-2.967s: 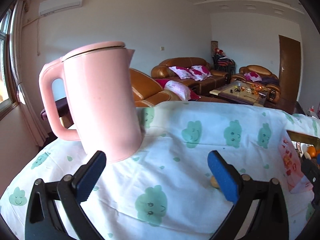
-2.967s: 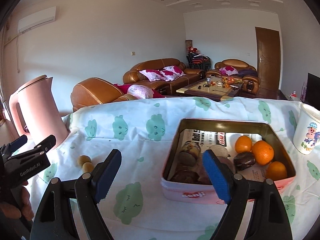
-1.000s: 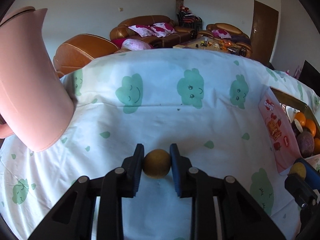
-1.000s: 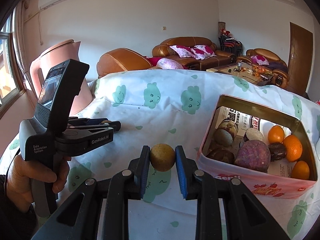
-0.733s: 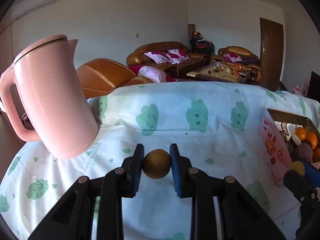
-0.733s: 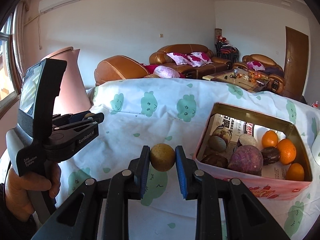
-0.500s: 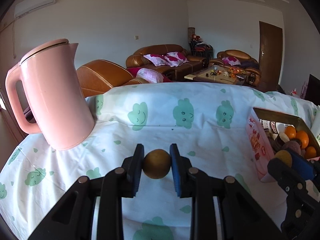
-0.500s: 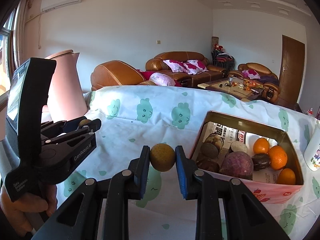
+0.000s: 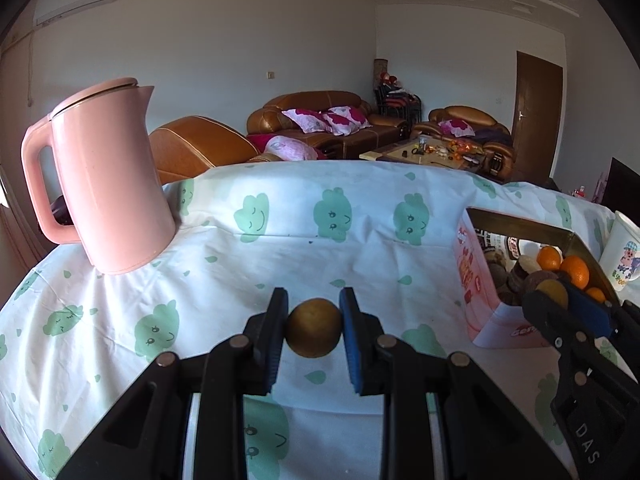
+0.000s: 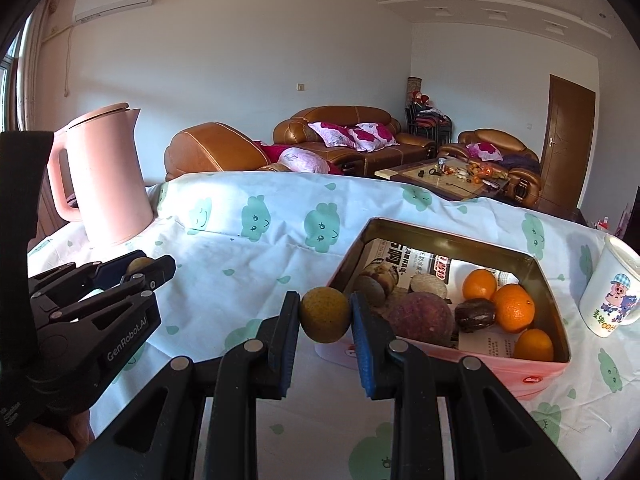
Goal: Organize fruits
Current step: 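Carry both small brown fruits toward the tin tray with both grippers, then lower both small brown fruits into the tray and open both grippers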
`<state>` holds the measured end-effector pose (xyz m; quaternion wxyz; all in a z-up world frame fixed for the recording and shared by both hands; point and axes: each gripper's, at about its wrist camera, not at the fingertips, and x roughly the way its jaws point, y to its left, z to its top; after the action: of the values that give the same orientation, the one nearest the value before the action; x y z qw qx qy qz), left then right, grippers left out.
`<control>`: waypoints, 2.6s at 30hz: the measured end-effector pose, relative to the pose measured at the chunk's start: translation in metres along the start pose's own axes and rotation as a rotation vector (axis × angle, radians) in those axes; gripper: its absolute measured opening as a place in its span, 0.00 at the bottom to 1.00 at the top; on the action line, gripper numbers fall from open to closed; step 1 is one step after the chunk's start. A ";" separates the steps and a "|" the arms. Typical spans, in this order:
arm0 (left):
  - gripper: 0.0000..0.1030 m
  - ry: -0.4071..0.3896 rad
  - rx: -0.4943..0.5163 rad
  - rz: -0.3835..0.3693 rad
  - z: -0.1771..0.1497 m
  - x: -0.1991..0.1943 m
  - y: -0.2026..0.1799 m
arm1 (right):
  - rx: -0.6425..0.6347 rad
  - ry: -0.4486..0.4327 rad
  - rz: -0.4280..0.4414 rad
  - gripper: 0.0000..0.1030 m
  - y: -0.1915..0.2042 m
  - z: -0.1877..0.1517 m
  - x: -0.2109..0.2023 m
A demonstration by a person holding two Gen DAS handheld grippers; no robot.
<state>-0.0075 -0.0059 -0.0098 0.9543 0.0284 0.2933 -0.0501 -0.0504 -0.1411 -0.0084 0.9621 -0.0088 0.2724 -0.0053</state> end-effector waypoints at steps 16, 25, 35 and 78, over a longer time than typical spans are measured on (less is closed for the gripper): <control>0.27 -0.015 0.046 -0.107 0.002 -0.004 -0.055 | 0.027 -0.024 -0.068 0.27 -0.050 0.002 -0.011; 0.27 -0.038 0.054 -0.158 0.015 0.000 -0.089 | 0.058 -0.043 -0.117 0.27 -0.086 0.009 -0.011; 0.27 -0.052 0.096 -0.220 0.032 0.010 -0.144 | 0.108 -0.085 -0.203 0.27 -0.129 0.020 -0.015; 0.27 0.033 0.121 -0.202 0.044 0.065 -0.171 | 0.189 0.127 -0.128 0.27 -0.160 0.024 0.063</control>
<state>0.0510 -0.1841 -0.0143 0.9359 0.0571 0.3069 -0.1633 0.0146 -0.3021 -0.0176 0.9372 0.0646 0.3300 -0.0930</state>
